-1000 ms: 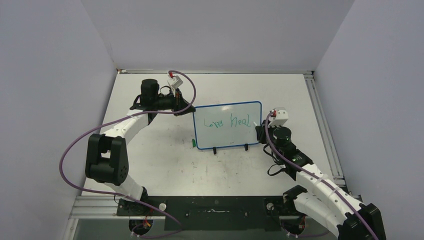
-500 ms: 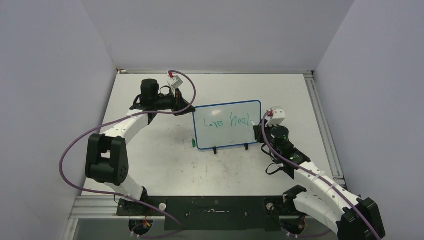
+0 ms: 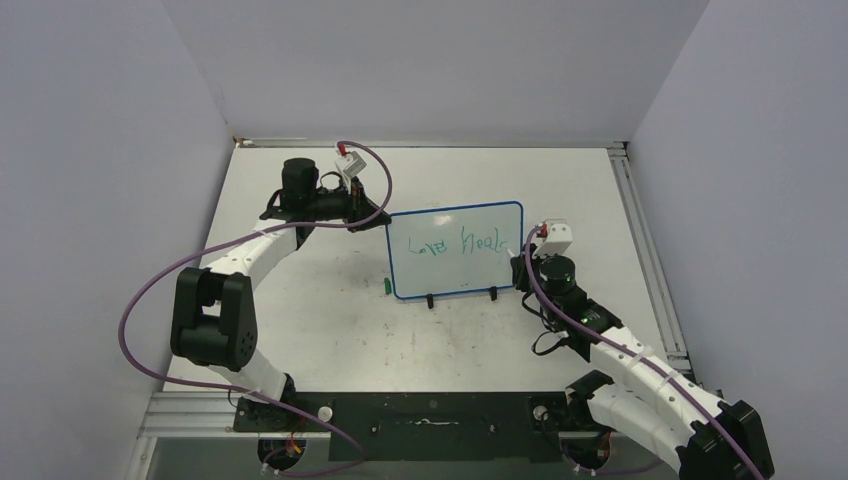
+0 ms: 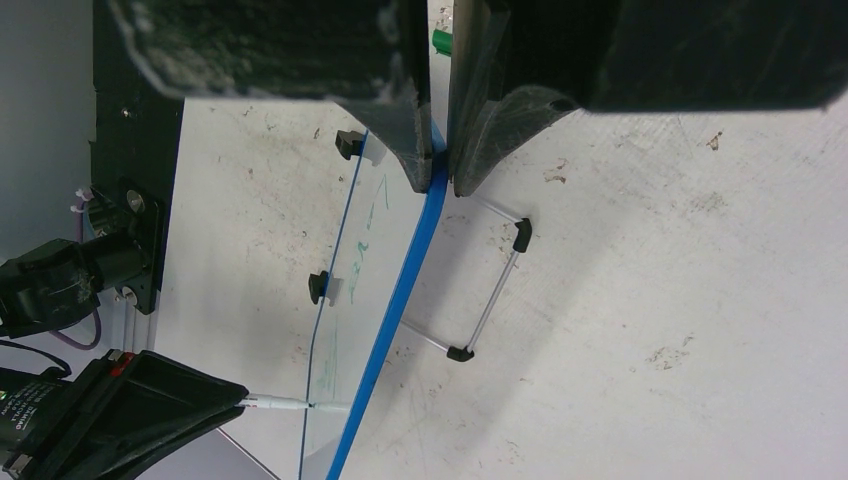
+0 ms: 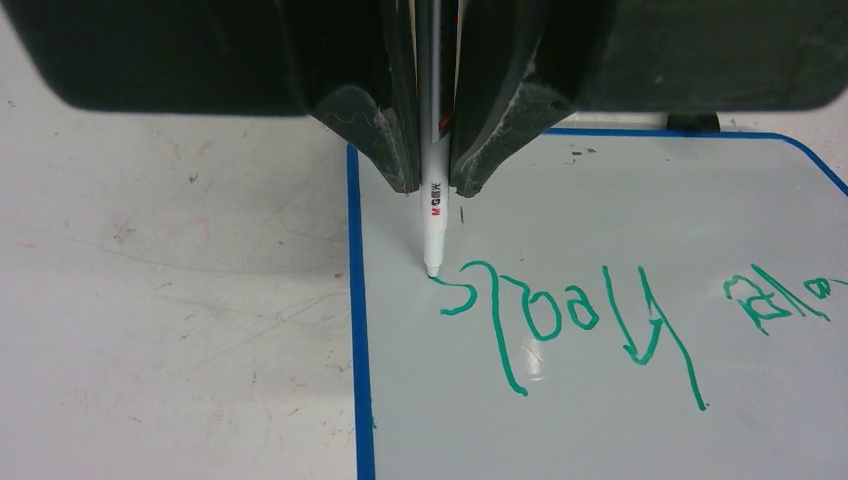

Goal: Write a sentence on the whiteboard

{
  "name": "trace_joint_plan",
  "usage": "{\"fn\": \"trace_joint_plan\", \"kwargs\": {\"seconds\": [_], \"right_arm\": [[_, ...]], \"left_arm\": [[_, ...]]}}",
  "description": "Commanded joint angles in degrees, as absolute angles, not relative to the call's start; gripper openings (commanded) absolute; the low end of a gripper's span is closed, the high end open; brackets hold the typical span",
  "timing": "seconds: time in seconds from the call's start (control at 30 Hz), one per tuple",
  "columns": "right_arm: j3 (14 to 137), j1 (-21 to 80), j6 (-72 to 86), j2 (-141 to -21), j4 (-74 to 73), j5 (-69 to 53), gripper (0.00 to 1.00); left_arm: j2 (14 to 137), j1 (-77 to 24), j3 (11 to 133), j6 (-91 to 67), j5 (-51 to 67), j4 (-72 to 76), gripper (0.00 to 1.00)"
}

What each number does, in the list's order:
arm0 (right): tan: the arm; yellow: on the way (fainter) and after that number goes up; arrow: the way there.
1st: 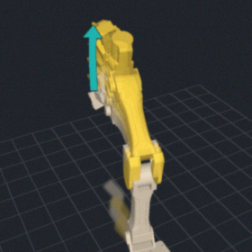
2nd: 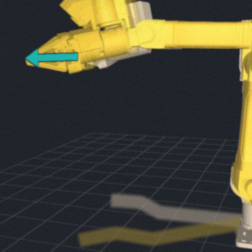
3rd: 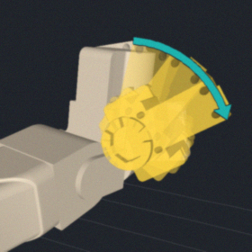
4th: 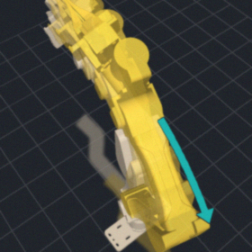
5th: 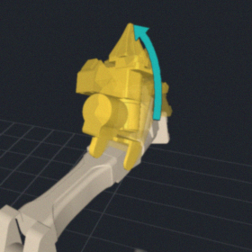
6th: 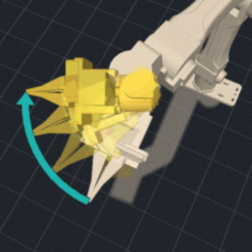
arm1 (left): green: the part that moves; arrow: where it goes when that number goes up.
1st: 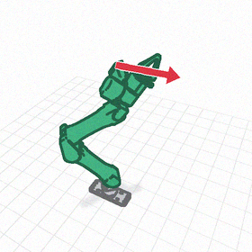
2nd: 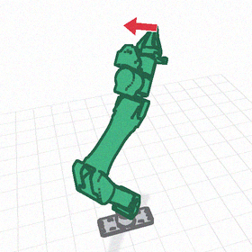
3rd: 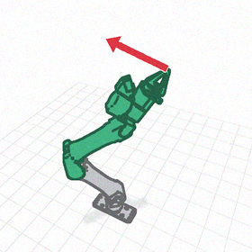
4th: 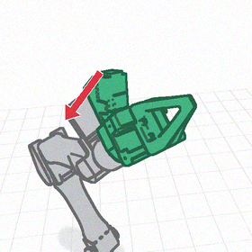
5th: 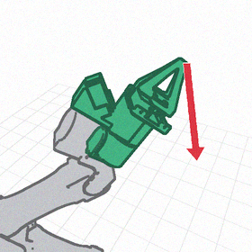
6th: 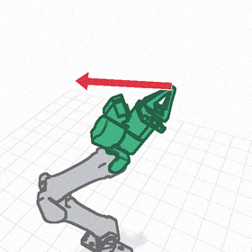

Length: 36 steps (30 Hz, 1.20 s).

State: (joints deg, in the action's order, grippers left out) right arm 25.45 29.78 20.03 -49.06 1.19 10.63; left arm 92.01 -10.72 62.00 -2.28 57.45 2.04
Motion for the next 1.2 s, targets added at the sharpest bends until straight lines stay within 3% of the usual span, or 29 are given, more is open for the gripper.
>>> {"fn": "trace_joint_plan", "kwargs": {"seconds": [0.0,0.5,0.83,1.17], "right_arm": [[25.86,30.10,20.94,-48.75,0.38,13.27,0.05],[25.71,32.37,21.88,-49.86,4.20,9.96,0.05],[28.24,33.72,20.29,-39.54,0.64,7.38,0.05],[28.77,36.42,21.14,-41.04,1.38,4.29,0.05]], "left_arm": [[90.53,-10.89,62.52,-1.20,57.24,1.85,0.00],[90.70,-10.82,62.44,-1.31,57.13,1.88,0.00],[90.55,-10.87,62.58,-1.66,56.36,1.93,0.00],[90.35,-10.85,62.84,-1.74,56.06,1.32,0.00]]}}
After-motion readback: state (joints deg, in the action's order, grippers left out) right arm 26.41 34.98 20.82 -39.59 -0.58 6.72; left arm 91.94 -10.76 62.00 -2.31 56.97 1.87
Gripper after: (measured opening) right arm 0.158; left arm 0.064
